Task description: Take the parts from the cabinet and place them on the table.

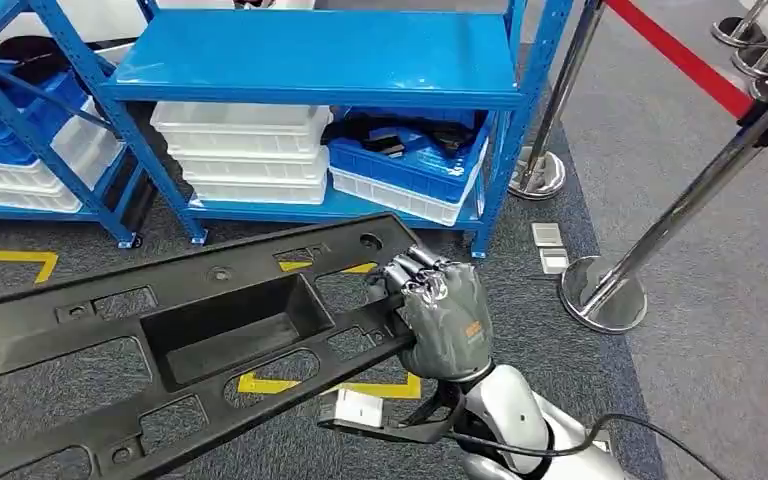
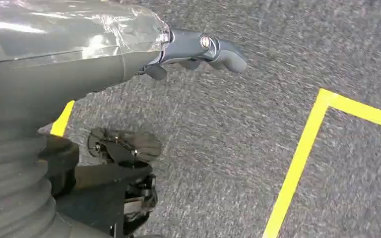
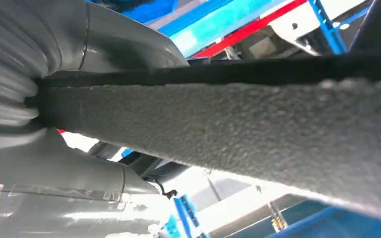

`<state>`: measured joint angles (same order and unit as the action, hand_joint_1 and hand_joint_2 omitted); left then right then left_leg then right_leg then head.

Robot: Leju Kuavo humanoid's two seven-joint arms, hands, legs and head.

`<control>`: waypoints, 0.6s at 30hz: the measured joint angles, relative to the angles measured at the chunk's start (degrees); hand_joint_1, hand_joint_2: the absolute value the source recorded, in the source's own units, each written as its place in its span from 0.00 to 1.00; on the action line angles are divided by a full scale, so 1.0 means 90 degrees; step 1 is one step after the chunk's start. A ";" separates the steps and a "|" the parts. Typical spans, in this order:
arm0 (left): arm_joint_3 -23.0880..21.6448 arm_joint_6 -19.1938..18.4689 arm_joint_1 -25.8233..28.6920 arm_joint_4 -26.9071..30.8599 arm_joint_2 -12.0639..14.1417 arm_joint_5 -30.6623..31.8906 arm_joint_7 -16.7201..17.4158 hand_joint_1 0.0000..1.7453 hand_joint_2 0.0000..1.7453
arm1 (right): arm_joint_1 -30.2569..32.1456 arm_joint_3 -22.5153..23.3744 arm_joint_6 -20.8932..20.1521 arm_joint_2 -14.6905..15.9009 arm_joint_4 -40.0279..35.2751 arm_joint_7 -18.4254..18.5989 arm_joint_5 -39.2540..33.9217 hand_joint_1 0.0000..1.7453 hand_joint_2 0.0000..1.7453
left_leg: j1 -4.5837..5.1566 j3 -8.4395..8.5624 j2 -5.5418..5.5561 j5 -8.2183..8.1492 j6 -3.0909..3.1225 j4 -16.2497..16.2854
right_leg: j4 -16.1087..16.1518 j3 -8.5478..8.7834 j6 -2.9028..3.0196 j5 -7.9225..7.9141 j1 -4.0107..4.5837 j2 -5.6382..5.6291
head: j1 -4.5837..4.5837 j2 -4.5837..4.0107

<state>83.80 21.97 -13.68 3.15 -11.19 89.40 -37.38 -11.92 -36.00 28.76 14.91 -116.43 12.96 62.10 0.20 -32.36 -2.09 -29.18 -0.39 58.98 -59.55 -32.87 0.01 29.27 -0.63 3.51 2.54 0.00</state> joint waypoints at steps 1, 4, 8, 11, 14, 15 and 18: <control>0.0000 0.0007 0.0015 0.0000 0.0002 -0.0007 0.0000 0.00 1.00 | 0.0000 0.0002 -0.0005 0.0000 0.0000 0.0002 0.0000 1.00 1.00 | 0.0010 -0.0013 0.0030 0.0006 0.0021 0.0006 | 0.0014 0.0007 -0.0014 -0.0005 -0.0003 0.0035 | -0.0007 0.0000; 0.0000 0.0012 0.0014 0.0000 -0.0002 -0.0012 0.0000 0.00 1.00 | -0.0002 0.0012 -0.0010 0.0000 -0.0002 0.0014 0.0000 1.00 1.00 | -0.0057 0.0010 0.0124 0.0121 0.0176 -0.0140 | -0.0123 -0.0027 -0.0127 0.0182 -0.0031 -0.0169 | 0.0002 0.0000; 0.0002 0.0012 0.0019 0.0000 -0.0002 0.0000 0.0005 0.00 1.00 | 0.0035 0.0058 0.0007 0.0000 -0.0005 0.0041 0.0002 1.00 1.00 | -0.0050 -0.0051 0.0268 0.0158 0.0236 -0.0127 | -0.1821 -0.0753 -0.0157 0.1010 -0.0030 -0.0357 | 0.0073 0.0000; 0.0000 -0.0005 0.0036 0.0000 -0.0002 0.0022 0.0024 0.00 1.00 | 0.0061 0.0083 0.0019 0.0005 -0.0005 0.0049 0.0024 1.00 1.00 | -0.0069 -0.0063 0.0419 0.0159 0.0231 -0.0078 | -0.1156 -0.0382 -0.0163 0.0454 -0.0054 -0.0367 | 0.0095 0.0000; 0.0000 -0.0087 0.0004 0.0000 0.0000 0.0053 0.0051 0.00 1.00 | 0.0065 0.0138 0.0039 0.0002 -0.0005 0.0061 0.0053 1.00 1.00 | -0.0037 -0.0191 0.0572 0.0108 0.0121 0.0117 | -0.0036 0.0105 -0.0176 0.0152 -0.0101 -0.0792 | 0.0116 0.0000; 0.0002 -0.0097 0.0000 0.0000 0.0000 0.0058 0.0056 0.00 1.00 | 0.0070 0.0158 0.0046 0.0000 -0.0012 0.0068 0.0058 1.00 1.00 | -0.0056 -0.0232 0.0622 0.0142 0.0081 0.0111 | -0.0097 0.0050 -0.0138 0.0151 -0.0106 -0.0749 | 0.0109 0.0000; 0.0002 -0.0102 0.0021 0.0000 0.0012 0.0058 0.0085 0.00 1.00 | 0.0068 0.0209 0.0056 -0.0002 -0.0012 0.0095 0.0107 1.00 1.00 | -0.0073 -0.0274 0.0744 0.0179 -0.0020 0.0095 | -0.0057 0.0047 -0.0038 0.0098 -0.0107 -0.0609 | 0.0097 0.0000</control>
<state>83.82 21.05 -13.49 3.15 -11.08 89.92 -36.61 -11.31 -34.12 29.27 14.88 -116.54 13.81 63.06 -0.45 -34.83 4.61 -27.57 -0.58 59.83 -60.07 -32.44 -0.33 30.15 -1.60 -1.97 3.41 0.00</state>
